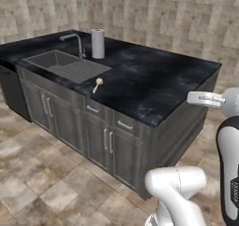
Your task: Grab the spray bottle from the cabinet, then place it next to the cutting board for sanitizing. Then grab the dish brush from the countertop next to the sink and place it next to the cutting board.
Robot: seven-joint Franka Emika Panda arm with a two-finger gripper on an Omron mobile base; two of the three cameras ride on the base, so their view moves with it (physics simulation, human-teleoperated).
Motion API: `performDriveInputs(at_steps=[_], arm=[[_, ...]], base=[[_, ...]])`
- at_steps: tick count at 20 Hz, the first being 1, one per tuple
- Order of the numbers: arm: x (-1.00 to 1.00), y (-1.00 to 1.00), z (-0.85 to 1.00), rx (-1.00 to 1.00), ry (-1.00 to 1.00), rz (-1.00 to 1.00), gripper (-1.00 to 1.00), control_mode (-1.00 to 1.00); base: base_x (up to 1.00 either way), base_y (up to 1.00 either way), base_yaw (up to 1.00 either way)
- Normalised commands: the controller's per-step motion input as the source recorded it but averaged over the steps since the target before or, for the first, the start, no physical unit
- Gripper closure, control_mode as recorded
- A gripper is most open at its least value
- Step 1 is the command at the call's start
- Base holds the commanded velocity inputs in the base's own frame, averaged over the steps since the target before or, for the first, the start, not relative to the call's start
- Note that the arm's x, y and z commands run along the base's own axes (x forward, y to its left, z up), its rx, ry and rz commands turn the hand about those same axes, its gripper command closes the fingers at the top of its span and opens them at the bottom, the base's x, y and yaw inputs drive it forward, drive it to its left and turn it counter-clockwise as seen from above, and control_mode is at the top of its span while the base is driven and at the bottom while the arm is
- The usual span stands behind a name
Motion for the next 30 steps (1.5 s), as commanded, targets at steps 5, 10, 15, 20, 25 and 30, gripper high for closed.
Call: performDriveInputs(at_steps=[5, 10, 15, 20, 25, 30], arm=[[0.0, 0.0, 0.0, 0.0, 0.0, 0.0, -1.0, 1.0], [0.0, 0.0, 0.0, 0.0, 0.0, 0.0, -1.0, 1.0], [0.0, 0.0, 0.0, 0.0, 0.0, 0.0, -1.0, 1.0], [0.0, 0.0, 0.0, 0.0, 0.0, 0.0, -1.0, 1.0], [0.0, 0.0, 0.0, 0.0, 0.0, 0.0, -1.0, 1.0], [0.0, 0.0, 0.0, 0.0, 0.0, 0.0, -1.0, 1.0]], base=[[1.0, 1.0, -0.06], [1.0, 1.0, -0.18], [0.99, 1.0, -0.26], [0.75, 0.74, -0.47], [0.46, 0.8, -0.56], [0.21, 0.39, -0.37]])
